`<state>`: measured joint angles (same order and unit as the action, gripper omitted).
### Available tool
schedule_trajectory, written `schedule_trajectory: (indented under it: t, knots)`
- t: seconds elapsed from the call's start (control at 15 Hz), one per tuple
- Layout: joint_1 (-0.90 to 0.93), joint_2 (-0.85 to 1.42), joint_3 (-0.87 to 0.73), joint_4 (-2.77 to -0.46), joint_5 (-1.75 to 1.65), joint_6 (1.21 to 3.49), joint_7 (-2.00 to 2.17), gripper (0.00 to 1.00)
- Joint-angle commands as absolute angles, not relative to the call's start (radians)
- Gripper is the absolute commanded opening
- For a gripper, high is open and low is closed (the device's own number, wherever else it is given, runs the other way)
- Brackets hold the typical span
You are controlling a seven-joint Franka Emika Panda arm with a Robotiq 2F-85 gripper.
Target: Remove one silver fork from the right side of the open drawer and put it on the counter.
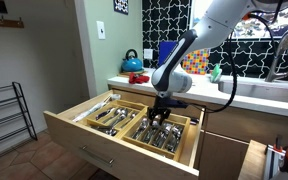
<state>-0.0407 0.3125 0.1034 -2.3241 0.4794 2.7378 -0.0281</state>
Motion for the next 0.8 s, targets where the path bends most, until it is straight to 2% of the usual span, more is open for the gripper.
schedule_trajectory:
  t: [0.0, 0.07, 0.13, 0.2, 0.73]
  knots:
    - [-0.065, 0.360, 0.134, -2.288, 0.505, 2.764, -0.049, 0.53]
    - [-0.066, 0.368, 0.138, -2.279, 0.503, 2.766, -0.047, 0.52]
    - [-0.064, 0.379, 0.137, -2.269, 0.494, 2.767, -0.039, 0.45]
    - [-0.062, 0.386, 0.137, -2.260, 0.489, 2.766, -0.034, 0.46]
    - [-0.056, 0.438, 0.130, -2.216, 0.462, 2.745, -0.010, 0.37]
